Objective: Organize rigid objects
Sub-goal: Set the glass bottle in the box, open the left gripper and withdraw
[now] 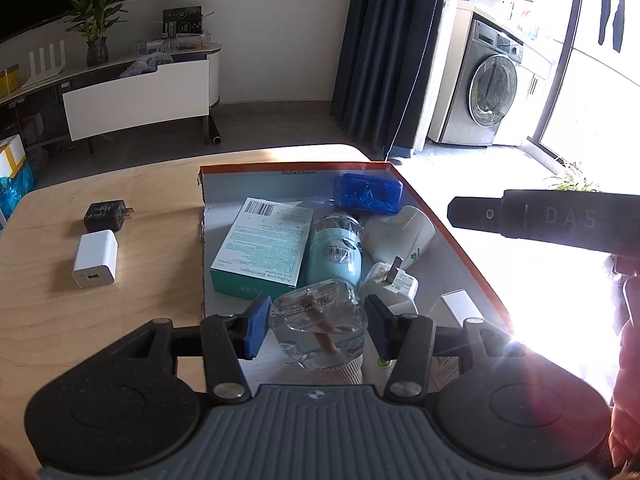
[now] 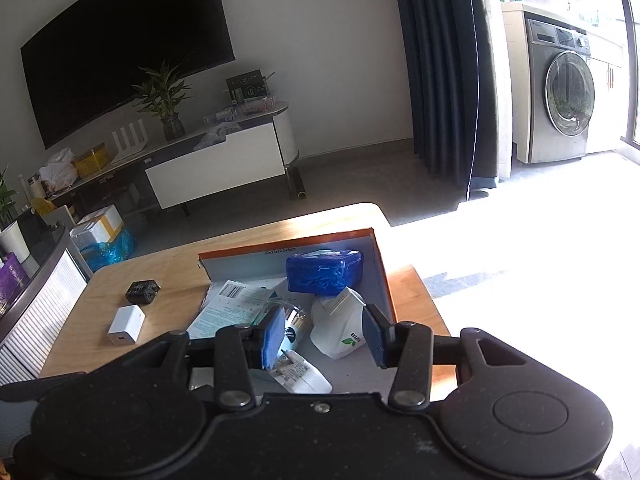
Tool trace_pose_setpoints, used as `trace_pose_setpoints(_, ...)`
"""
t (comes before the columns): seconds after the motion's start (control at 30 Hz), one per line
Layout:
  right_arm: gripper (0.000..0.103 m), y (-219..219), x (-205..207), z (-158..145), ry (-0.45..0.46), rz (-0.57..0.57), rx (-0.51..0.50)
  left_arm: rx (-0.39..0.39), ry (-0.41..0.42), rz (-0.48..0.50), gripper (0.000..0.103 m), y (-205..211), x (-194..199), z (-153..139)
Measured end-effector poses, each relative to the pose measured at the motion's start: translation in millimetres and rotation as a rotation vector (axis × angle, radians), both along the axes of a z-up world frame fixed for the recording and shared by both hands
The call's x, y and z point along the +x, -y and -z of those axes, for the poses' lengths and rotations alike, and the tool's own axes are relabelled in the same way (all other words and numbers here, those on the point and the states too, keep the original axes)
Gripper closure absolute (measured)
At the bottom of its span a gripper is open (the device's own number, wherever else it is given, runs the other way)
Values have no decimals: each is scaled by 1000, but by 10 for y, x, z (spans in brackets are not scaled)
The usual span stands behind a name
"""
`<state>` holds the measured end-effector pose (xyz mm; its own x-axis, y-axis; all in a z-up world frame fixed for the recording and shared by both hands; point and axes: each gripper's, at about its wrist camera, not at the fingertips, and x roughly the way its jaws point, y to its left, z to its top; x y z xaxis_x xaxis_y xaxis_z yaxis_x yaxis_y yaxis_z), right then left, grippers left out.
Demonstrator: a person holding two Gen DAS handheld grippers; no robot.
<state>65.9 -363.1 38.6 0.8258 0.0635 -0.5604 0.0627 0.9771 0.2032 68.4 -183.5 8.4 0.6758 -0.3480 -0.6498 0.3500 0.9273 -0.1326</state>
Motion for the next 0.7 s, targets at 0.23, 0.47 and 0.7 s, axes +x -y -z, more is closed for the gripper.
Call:
trace_pose_setpoints(0.23,46,-56,-33,-68,25,-12,-5,-32,4,1,41,-51,-10,-47)
trace_pose_setpoints(0.47,38,-197,-39,-125,47,-35,-9,-22,25,-76,23,-283,-10,-136)
trace_pose_setpoints(0.7,35,-450,11,-129,41,-92,-24,17,31,-148,16,-524,-11,-215)
